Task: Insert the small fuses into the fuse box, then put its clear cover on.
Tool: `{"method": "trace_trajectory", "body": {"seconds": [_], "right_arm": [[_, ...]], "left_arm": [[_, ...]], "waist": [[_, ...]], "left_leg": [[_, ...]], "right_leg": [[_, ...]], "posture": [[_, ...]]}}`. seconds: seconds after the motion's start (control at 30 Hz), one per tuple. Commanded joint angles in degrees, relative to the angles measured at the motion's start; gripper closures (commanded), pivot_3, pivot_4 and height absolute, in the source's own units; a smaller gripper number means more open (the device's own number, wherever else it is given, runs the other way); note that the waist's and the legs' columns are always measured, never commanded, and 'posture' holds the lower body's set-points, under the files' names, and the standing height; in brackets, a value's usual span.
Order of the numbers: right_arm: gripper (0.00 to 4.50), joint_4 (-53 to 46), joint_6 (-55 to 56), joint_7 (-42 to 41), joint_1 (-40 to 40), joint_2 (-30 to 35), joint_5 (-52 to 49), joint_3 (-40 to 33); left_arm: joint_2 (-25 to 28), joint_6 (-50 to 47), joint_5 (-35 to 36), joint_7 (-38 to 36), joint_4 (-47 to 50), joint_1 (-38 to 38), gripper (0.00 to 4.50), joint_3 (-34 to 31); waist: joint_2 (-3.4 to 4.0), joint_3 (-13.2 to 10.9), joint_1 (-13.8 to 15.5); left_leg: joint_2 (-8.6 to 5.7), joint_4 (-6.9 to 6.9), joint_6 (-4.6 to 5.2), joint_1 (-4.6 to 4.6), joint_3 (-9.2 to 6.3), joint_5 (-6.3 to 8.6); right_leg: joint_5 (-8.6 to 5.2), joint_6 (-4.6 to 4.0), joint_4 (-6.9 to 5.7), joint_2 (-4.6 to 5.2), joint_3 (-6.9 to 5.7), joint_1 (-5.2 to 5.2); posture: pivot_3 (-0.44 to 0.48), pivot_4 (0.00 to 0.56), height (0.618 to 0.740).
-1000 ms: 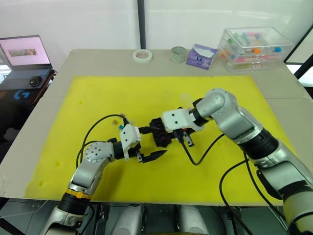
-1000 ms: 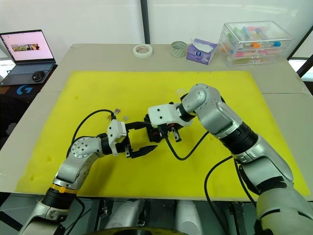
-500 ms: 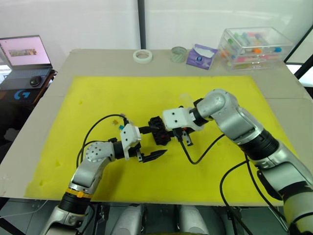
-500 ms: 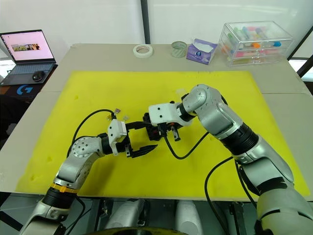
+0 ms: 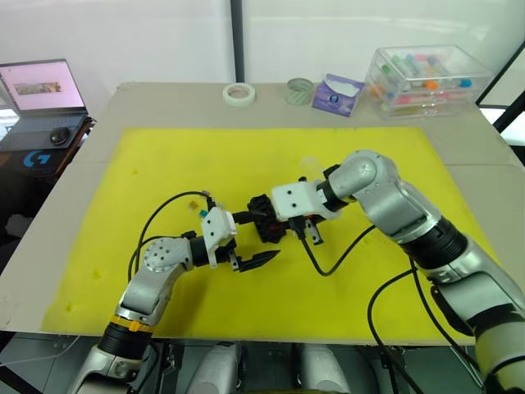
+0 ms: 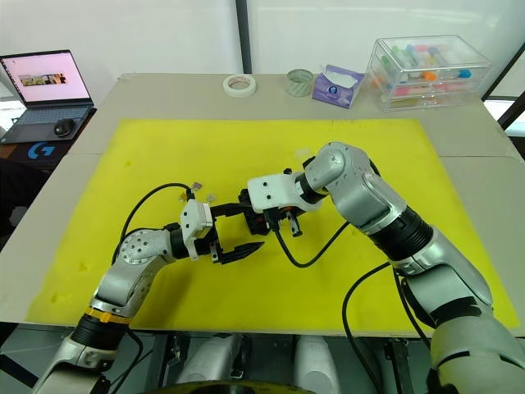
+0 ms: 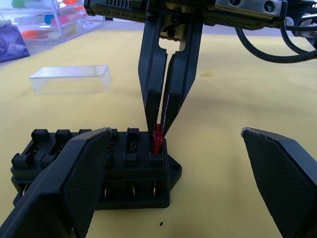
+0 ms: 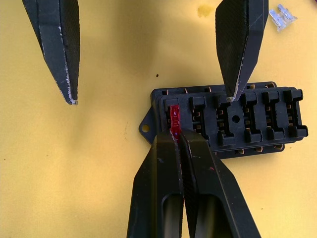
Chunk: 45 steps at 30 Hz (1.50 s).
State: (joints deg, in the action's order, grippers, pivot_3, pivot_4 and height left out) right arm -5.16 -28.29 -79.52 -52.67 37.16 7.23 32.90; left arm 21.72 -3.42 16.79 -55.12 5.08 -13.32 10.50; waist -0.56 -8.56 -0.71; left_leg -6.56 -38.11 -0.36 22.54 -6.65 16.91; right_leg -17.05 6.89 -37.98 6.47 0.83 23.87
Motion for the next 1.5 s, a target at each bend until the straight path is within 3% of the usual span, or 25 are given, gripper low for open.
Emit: {"method": "trace_trajectory", "body": {"seconds": [0.03,0.6,0.73,1.5], "right_arm": [[3.56,-2.3,-0.1,0.0,-0.6,0.1,-0.7,-1.7],[3.56,-5.4,-1.9,1.0,-0.6,0.8,-7.4,-8.6],[4.47,-4.9,-1.0,2.0,1.3,0.6,-8.8,-9.5],[4.47,-1.4,3.4,4.4,4.7,-0.3,-7.9,-6.8]], "left_arm": [[-0.3,0.4,0.6,-0.1,1.5,-0.1,0.0,0.3],[-0.3,0.5,0.6,-0.3,1.1,-0.3,0.0,0.3],[-0.5,0.5,0.8,0.0,1.0,-0.4,0.0,-0.1],[-0.5,0.3,0.6,0.7,1.4,-0.5,0.0,-0.3]], "waist": [[0.0,0.0,0.0],[0.0,0.0,0.1],[0.0,0.0,0.1],[0.0,0.0,0.1]], "left_leg": [[0.0,0.0,0.0,0.0,0.0,0.0],[-0.01,0.01,0.0,0.01,0.0,0.0],[-0.01,0.01,0.0,0.01,0.0,0.0],[-0.02,0.01,0.0,0.01,0.0,0.0]], "right_leg": [[0.0,0.0,0.0,0.0,0.0,0.01],[0.0,0.0,0.01,0.01,0.0,0.01],[0.0,0.0,0.01,0.02,0.0,0.01],[0.0,0.0,0.01,0.02,0.0,0.01]], "posture": [[0.0,0.15,0.74],[0.0,0.15,0.74],[0.0,0.15,0.74],[0.0,0.15,0.74]]}}
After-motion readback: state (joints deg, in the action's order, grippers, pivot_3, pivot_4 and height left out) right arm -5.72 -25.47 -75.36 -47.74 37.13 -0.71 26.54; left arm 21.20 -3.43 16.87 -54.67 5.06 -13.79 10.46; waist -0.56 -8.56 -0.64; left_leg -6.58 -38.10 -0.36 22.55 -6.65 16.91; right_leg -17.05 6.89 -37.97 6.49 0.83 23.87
